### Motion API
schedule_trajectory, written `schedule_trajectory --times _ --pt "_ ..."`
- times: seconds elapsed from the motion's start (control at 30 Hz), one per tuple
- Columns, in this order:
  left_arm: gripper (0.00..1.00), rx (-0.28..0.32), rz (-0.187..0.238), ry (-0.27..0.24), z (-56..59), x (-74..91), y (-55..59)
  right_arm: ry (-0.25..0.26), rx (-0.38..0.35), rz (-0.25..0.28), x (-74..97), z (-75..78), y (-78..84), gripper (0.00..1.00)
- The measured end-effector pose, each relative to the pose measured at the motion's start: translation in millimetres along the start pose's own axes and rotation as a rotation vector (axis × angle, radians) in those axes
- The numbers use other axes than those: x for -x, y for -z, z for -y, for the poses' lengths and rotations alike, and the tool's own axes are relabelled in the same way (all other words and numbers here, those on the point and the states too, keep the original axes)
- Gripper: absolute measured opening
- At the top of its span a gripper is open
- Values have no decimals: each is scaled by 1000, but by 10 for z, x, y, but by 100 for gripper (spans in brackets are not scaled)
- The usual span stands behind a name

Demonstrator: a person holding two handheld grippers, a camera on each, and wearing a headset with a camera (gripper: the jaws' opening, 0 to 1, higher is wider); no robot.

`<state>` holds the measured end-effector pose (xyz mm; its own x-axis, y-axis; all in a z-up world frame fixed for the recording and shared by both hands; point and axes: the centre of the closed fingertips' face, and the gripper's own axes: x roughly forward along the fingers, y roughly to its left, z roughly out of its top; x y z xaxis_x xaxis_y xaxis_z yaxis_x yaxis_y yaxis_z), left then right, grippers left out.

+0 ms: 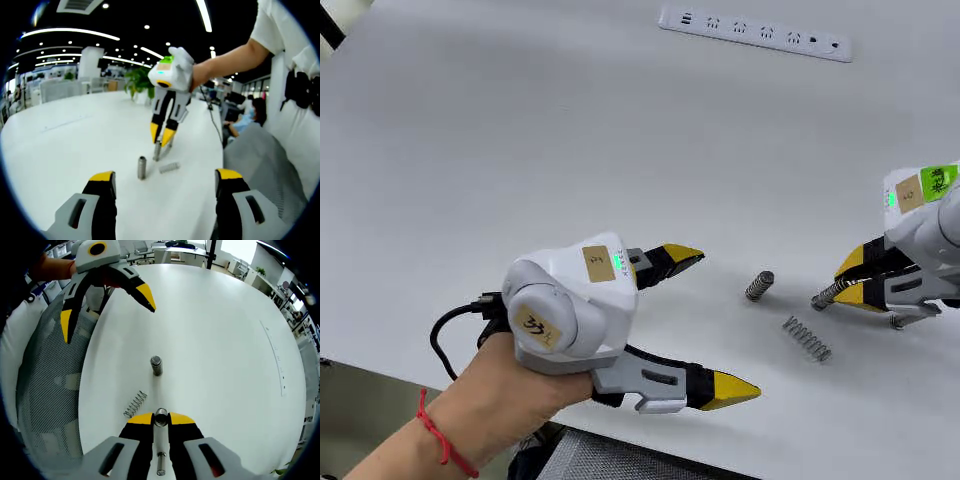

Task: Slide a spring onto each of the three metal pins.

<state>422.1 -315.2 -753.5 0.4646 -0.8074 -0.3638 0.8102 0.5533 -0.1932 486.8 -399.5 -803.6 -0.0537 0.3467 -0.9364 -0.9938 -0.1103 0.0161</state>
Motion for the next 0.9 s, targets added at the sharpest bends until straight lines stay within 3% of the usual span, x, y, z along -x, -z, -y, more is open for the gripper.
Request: schedule_trajectory --times 0.43,0.9 --pt "82 0 -7 4 8 7 21 6 -7 -11 -138 18 70 12" --pt "81 -3 -7 4 15 -6 20 9 1 -11 -145 4 76 13"
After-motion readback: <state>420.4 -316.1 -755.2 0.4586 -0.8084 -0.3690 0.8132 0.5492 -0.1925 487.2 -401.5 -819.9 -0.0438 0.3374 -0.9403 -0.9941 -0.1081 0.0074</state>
